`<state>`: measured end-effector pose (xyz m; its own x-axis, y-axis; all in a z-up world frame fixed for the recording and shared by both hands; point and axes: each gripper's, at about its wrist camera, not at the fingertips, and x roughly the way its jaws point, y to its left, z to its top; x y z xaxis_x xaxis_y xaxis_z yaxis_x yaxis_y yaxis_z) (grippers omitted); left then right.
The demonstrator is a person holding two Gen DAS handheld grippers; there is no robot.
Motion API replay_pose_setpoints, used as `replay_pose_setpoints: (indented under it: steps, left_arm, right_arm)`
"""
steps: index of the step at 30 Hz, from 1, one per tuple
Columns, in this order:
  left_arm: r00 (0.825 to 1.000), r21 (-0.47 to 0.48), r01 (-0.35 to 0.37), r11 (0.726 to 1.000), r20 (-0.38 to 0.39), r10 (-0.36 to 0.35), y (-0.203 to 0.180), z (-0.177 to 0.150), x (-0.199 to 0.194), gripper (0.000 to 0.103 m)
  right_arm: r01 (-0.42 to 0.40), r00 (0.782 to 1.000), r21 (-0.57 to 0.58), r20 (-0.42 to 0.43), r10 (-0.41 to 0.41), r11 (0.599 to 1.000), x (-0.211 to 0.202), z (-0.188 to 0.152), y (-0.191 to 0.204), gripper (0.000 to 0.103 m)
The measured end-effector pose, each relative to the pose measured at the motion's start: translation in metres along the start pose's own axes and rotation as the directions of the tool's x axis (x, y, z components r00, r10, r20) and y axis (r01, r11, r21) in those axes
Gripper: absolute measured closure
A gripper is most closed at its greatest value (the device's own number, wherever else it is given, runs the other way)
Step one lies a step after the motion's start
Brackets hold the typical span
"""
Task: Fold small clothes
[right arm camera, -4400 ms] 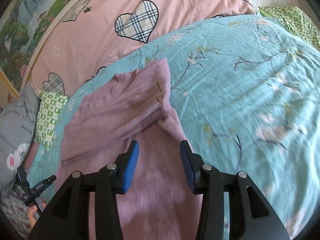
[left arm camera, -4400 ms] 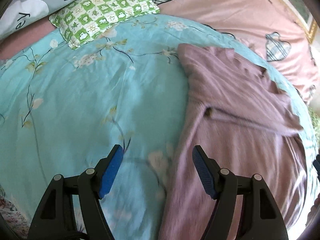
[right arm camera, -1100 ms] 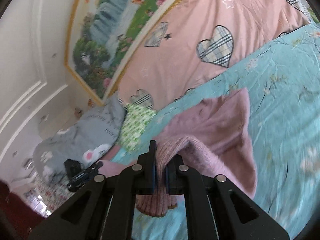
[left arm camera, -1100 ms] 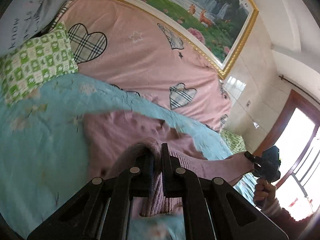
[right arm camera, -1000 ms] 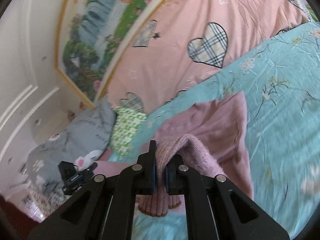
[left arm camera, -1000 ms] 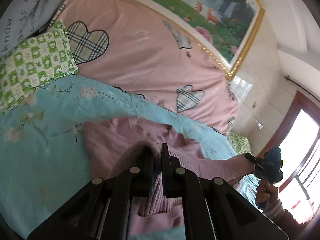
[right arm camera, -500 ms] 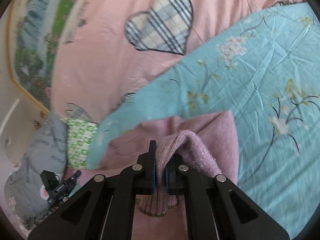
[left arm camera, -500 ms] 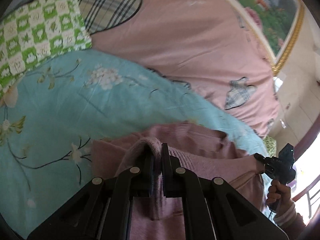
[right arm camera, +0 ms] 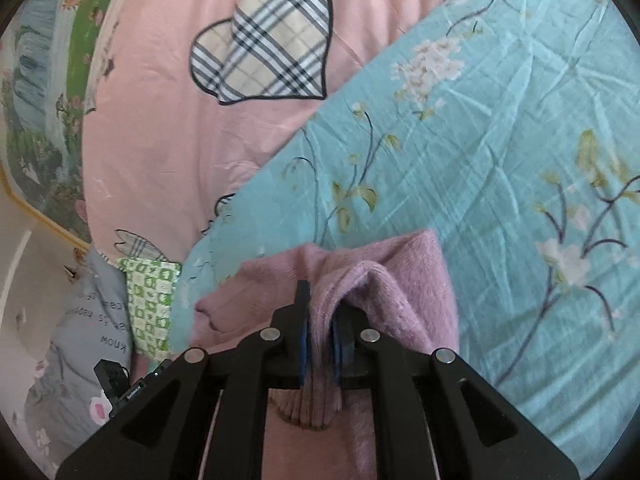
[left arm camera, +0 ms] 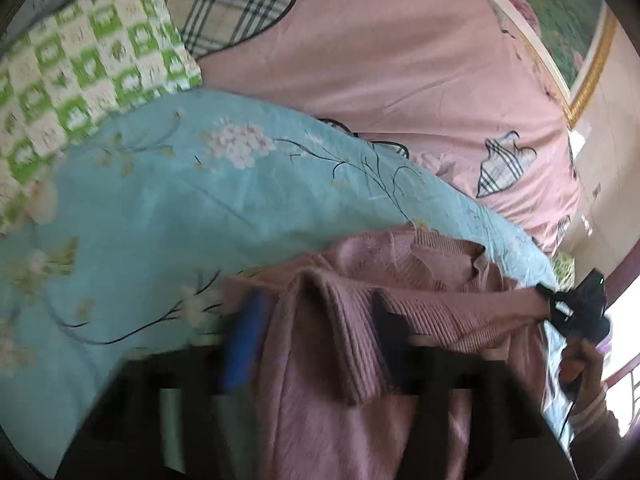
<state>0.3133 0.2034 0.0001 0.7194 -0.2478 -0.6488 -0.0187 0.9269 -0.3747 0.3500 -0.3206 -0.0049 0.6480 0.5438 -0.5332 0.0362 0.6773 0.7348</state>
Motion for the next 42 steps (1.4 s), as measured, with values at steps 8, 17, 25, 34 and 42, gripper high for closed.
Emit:
replay_pose_setpoints:
  steps: [8, 17, 25, 34, 42]
  left_arm:
    - [0.964, 0.212, 0.255, 0.943, -0.131, -0.231, -0.082, -0.065, -0.037, 0.043]
    - [0.944, 0.351, 0.166, 0.921, -0.328, -0.045, -0.126, -0.073, 0.061, 0.047]
    - [0.988, 0.115, -0.005, 0.993, -0.154, 0.023, -0.054, 0.017, 0.103, 0.062]
    - [0.999, -0.009, -0.010, 1.000, -0.039, 0.009, -0.028, 0.003, 0.043, 0.047]
    - [0.990, -0.016, 0.100, 0.995, -0.095, -0.101, -0.038, -0.083, -0.022, 0.047]
  right_arm:
    - [-0.042, 0.998, -0.168, 0.033, 0.048, 0.985, -0.039, -0.061, 0.040, 0.054]
    - [0.048, 0.924, -0.637, -0.263, -0.276, 0.769, 0.070, -0.133, 0.103, 0.056]
    - [0.261, 0.965, -0.318, 0.048, -0.259, 0.912, 0.068, -0.013, 0.050, 0.058]
    - [0.242, 0.958, -0.153, 0.197, -0.210, 0.958, -0.008, -0.039, 0.031, 0.056]
    - [0.127, 0.992, -0.271, 0.062, -0.114, 0.954, -0.040, -0.120, 0.051, 0.056]
